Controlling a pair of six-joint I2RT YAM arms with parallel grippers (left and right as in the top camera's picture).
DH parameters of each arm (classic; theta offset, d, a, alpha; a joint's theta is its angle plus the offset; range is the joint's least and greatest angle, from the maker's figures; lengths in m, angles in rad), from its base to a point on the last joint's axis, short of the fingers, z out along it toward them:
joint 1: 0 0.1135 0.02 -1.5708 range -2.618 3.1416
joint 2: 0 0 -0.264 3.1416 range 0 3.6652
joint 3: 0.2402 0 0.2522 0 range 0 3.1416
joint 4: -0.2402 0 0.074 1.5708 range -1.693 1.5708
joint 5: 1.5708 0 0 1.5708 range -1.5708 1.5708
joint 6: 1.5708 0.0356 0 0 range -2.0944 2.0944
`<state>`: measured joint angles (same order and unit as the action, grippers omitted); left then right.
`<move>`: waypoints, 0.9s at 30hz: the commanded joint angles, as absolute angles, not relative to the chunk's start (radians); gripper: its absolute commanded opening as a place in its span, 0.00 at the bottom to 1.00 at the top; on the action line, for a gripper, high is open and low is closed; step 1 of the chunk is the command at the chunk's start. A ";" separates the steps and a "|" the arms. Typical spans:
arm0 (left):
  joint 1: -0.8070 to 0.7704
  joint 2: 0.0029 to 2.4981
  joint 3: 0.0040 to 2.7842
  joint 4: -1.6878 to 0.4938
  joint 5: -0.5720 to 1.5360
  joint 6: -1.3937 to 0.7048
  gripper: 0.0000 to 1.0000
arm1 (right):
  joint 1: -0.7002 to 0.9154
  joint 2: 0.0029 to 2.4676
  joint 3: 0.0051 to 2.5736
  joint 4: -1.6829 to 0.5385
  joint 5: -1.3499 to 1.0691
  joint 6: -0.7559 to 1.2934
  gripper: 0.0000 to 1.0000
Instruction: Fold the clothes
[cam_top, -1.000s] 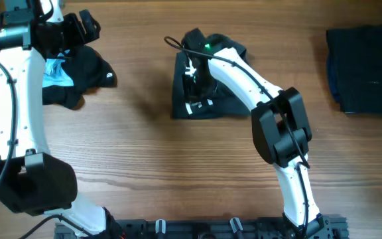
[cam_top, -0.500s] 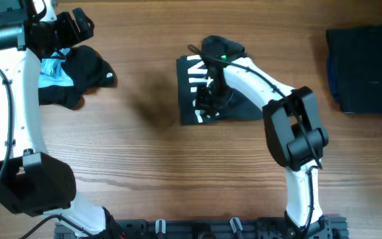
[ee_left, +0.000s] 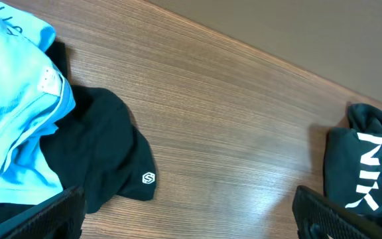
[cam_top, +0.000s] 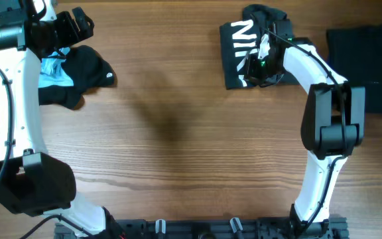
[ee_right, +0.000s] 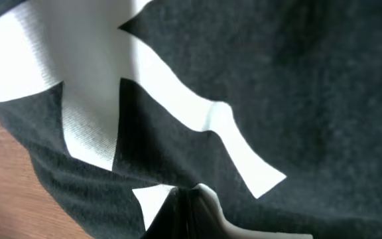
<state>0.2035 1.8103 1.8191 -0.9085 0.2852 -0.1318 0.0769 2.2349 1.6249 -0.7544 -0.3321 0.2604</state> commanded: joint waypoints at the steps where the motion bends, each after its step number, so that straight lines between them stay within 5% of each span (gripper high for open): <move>1: 0.207 1.816 1.817 -0.907 0.291 -0.112 1.00 | 0.088 2.337 1.575 -0.851 -0.216 0.211 0.04; 9: 0.203 1.816 1.817 -0.922 0.299 -0.112 1.00 | 0.120 2.337 1.574 -1.200 -0.240 0.348 0.04; 20: 0.200 1.816 1.817 -0.915 0.298 -0.112 1.00 | -0.042 2.337 1.576 -1.031 0.257 0.812 0.04; 27: 0.200 1.816 1.817 -0.901 0.298 -0.112 1.00 | -0.057 2.336 1.654 -0.997 0.313 0.749 0.04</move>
<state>0.2031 1.8103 1.8191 -0.9115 0.2855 -0.1318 -0.0299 2.2219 1.6676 -1.0260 0.0776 0.7742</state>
